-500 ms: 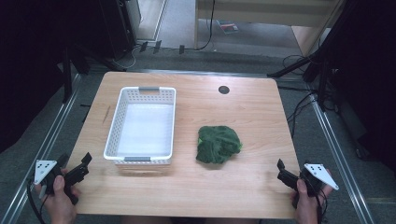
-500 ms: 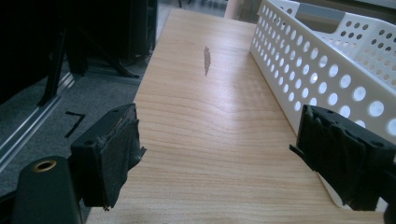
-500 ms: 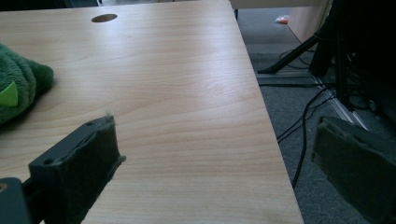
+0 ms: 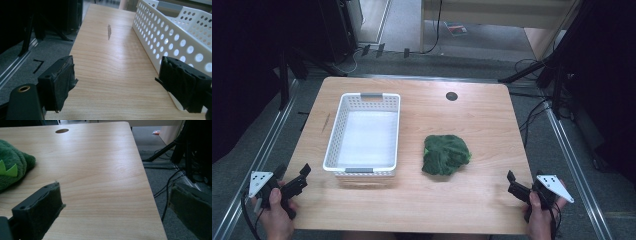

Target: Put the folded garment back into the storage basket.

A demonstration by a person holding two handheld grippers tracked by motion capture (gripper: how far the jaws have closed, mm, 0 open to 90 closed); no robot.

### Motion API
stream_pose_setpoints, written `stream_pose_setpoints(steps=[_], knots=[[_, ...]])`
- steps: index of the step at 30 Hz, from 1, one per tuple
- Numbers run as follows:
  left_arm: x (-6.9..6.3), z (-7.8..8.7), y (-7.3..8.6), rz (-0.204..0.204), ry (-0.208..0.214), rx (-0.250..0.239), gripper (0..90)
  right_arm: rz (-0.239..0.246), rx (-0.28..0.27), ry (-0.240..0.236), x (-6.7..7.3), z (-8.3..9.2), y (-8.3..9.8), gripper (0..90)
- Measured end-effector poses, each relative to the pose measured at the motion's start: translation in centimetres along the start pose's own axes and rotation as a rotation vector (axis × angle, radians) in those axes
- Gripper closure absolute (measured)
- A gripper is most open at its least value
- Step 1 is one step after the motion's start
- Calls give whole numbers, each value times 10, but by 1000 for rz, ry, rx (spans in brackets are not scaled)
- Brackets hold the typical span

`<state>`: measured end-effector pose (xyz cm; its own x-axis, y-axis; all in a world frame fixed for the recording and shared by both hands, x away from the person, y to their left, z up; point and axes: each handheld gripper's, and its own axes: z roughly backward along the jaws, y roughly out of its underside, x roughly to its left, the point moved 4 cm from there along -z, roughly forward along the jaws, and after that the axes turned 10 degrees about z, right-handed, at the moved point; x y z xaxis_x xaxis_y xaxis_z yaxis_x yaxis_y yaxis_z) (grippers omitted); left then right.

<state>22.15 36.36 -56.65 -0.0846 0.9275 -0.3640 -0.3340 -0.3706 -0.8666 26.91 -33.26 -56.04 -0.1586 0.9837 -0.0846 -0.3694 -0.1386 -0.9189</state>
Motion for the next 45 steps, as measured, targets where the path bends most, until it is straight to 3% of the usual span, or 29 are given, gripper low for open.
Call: stream_pose_setpoints(steps=[6,11,13,16,24,30,33,45], knots=[[-1,-1,0,9,1,4,140,4,0,2,0,0,0,0],[-2,-2,0,14,-21,-3,137,-6,-4,2,-1,0,0,0],[2,0,-2,39,-33,4,137,-7,-5,1,-1,0,0,0],[4,6,-10,102,-18,-17,137,-11,-3,2,-1,0,0,0],[-7,21,-25,87,-5,-52,137,-11,0,-2,-1,0,0,0],[-20,30,-37,80,-8,-76,136,-11,1,-4,-1,0,0,0],[-36,34,-43,59,0,-97,121,-13,-1,-6,-1,0,0,0],[-81,33,-53,21,71,-71,109,-13,0,-6,-1,0,0,0]])
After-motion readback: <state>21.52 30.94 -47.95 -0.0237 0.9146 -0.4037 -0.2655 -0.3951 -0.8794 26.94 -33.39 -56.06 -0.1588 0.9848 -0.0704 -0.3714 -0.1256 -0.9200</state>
